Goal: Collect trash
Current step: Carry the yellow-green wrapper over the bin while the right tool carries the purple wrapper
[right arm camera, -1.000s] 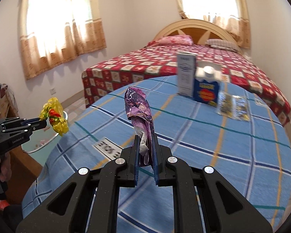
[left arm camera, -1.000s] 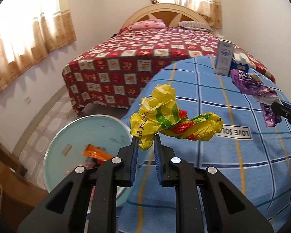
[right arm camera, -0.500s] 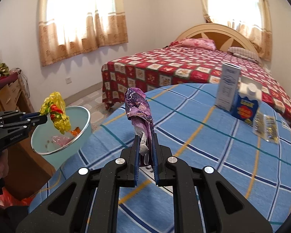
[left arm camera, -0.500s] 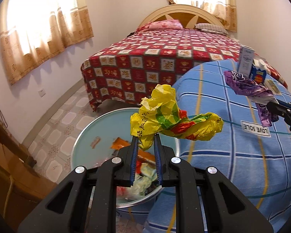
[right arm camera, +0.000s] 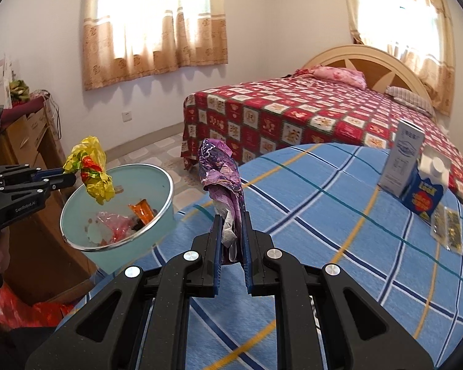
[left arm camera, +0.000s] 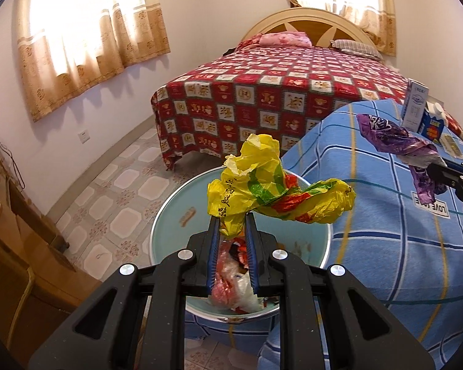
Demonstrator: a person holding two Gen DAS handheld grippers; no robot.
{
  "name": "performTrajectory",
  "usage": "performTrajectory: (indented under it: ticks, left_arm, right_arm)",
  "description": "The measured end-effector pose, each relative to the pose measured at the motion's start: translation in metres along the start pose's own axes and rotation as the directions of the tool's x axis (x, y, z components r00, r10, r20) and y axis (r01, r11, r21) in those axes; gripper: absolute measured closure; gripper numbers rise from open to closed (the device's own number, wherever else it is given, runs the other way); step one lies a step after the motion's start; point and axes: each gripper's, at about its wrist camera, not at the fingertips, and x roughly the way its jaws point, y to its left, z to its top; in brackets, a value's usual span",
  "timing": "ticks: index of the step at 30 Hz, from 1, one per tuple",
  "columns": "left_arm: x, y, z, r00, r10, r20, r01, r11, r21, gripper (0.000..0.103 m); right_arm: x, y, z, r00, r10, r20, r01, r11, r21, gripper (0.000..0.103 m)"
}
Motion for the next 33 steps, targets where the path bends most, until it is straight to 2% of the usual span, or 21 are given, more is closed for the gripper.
performTrajectory:
  ticks: [16, 33]
  left_arm:
    - [-0.001, 0.029, -0.005, 0.999, 0.035, -0.004, -0.035, 0.998, -0.043, 0.087]
    - [-0.001, 0.048, -0.009, 0.998, 0.06, -0.009, -0.061, 0.996, -0.069, 0.087]
  right_arm:
    - [0.015, 0.036, 0.014, 0.999, 0.047, -0.006, -0.048, 0.996, -0.076, 0.091]
    - [0.024, 0.055, 0.018, 0.997, 0.074, -0.011, -0.075, 0.991, -0.107, 0.091]
